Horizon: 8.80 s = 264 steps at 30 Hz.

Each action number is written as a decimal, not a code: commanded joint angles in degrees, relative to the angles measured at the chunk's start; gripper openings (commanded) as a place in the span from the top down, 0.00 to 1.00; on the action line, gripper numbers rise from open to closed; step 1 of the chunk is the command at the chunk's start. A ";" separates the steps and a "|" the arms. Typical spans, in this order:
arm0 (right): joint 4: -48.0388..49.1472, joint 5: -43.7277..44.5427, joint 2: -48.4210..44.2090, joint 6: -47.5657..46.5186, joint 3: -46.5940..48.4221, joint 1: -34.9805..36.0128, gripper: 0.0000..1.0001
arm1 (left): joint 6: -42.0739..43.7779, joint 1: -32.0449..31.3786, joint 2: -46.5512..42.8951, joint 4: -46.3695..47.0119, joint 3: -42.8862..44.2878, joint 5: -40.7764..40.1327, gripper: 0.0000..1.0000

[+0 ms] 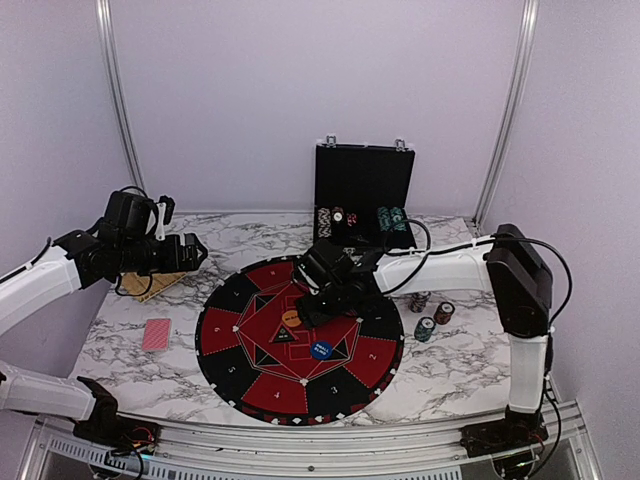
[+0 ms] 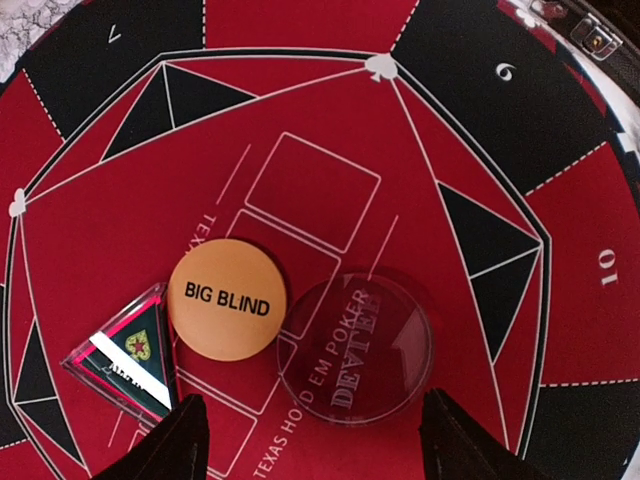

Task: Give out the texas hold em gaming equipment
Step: Move the dealer button to position 10, then move the small blind button to position 2, then move the big blind button to position 7, then move the all-in button to the poker table mat.

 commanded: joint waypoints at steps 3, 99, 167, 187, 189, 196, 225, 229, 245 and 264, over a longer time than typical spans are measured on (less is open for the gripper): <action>-1.22 3.35 2.77 -3.12 2.72 -0.41 0.30 | 0.69 0.54 -1.11 0.15 -0.65 0.84 0.01; -2.76 -4.11 -2.00 0.90 -6.33 3.48 0.30 | -1.21 3.77 1.96 1.37 -1.27 6.72 0.01; -3.12 -1.91 7.75 -1.26 4.11 3.18 0.45 | -2.00 4.32 2.77 1.72 -1.53 7.64 0.01; -5.42 -3.94 22.63 -5.35 23.39 1.21 0.66 | -1.95 4.65 2.54 1.69 -1.44 7.74 0.01; -5.75 -3.93 24.41 -5.65 26.25 1.01 0.66 | -2.02 4.71 2.51 1.71 -1.44 7.78 0.01; -6.95 -3.91 29.97 -6.01 33.86 0.13 0.65 | -1.93 4.78 2.73 1.67 -1.45 8.21 0.01; -1.70 -11.00 7.87 -6.89 11.18 0.95 0.33 | -2.06 5.00 2.69 1.78 -1.53 8.98 0.01; 1.02 -10.42 3.89 -8.42 4.61 1.59 0.29 | -2.12 5.04 2.69 1.82 -1.53 9.05 0.01; -0.52 -4.88 2.73 -1.91 0.06 7.48 0.33 | -2.28 5.00 2.74 1.87 -1.71 8.95 0.01; -4.68 -0.62 15.96 -0.24 18.34 8.72 0.69 | -2.06 5.08 2.54 1.86 -1.61 8.65 0.01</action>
